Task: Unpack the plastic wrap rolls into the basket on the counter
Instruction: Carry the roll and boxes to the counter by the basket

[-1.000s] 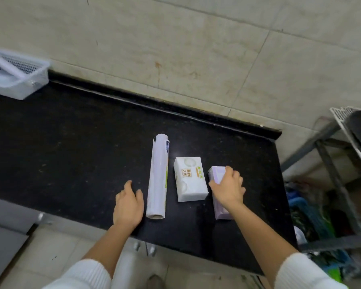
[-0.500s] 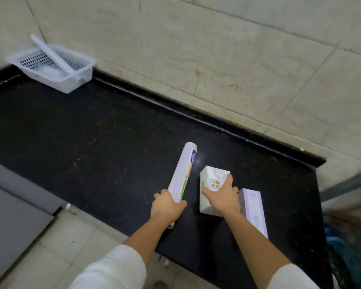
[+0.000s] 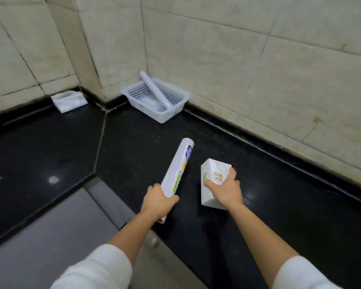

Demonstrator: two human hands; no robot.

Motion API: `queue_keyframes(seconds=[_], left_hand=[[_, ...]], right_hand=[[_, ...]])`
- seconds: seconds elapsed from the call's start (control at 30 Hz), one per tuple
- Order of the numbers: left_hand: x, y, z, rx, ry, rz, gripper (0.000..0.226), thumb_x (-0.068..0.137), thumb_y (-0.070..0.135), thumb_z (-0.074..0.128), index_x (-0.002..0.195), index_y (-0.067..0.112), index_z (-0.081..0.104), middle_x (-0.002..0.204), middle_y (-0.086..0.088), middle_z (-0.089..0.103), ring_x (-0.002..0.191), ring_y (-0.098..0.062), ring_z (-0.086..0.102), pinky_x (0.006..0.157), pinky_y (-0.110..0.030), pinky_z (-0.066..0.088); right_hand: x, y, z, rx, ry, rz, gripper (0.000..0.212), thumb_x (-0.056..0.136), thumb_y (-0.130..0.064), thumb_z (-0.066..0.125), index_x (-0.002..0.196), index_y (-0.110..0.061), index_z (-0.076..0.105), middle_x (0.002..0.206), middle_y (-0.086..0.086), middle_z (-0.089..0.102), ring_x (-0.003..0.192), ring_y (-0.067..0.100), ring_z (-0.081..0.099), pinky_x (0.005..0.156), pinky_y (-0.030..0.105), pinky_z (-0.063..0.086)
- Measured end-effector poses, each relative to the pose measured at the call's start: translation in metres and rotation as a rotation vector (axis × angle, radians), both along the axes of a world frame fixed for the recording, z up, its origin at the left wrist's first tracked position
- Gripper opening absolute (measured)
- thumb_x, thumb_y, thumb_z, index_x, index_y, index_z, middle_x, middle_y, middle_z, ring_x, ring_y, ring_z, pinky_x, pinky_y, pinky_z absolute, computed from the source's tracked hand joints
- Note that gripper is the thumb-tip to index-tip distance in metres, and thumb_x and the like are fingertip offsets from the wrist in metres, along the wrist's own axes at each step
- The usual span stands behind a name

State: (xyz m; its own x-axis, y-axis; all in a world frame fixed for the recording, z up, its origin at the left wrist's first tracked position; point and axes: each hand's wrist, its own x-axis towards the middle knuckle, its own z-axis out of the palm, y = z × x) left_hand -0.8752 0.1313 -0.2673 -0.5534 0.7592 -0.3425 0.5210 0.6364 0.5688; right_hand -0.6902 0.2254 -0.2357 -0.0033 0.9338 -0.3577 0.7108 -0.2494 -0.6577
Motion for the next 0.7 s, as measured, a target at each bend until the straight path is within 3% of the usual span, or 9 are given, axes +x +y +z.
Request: queue_keyframes(seconds=[0.1,0.17,0.47,0.7], left_hand=[[-0.063,-0.004,0.002,-0.020,0.047,0.003,0.058,0.065,0.046,0.068,0.107,0.008,0.052,0.104,-0.007,0.051,0.082,-0.025,0.054,0.065,-0.030,0.041],[-0.182,0.003,-0.002,-0.040,0.065,0.017,0.056,0.065,0.045,0.068,0.103,0.008,0.051,0.103,-0.007,0.051,0.081,-0.025,0.055,0.062,-0.031,0.041],[-0.334,0.051,-0.003,-0.044,0.068,0.026,0.060,0.069,0.045,0.068,0.112,0.008,0.049,0.100,-0.005,0.044,0.082,-0.024,0.056,0.065,-0.033,0.047],[-0.398,0.114,-0.022,-0.051,0.039,0.046,0.056,0.073,0.044,0.068,0.112,0.009,0.048,0.102,-0.003,0.043,0.079,-0.020,0.055,0.063,-0.032,0.047]], right_hand=[[-0.063,0.002,0.000,-0.015,0.024,0.004,0.103,0.070,-0.054,0.069,0.147,-0.029,0.006,0.133,0.017,0.041,0.118,0.037,0.048,0.095,0.046,0.045],[-0.175,0.017,-0.009,-0.018,0.010,0.027,0.102,0.070,-0.054,0.068,0.147,-0.029,0.007,0.132,0.016,0.042,0.118,0.036,0.048,0.093,0.047,0.046],[-0.319,0.067,-0.007,-0.015,-0.050,0.152,0.100,0.070,-0.053,0.069,0.145,-0.030,0.007,0.130,0.014,0.041,0.115,0.035,0.048,0.091,0.049,0.048],[-0.405,0.143,-0.020,0.034,-0.162,0.221,0.101,0.068,-0.057,0.068,0.145,-0.031,0.008,0.129,0.014,0.042,0.117,0.034,0.045,0.093,0.049,0.045]])
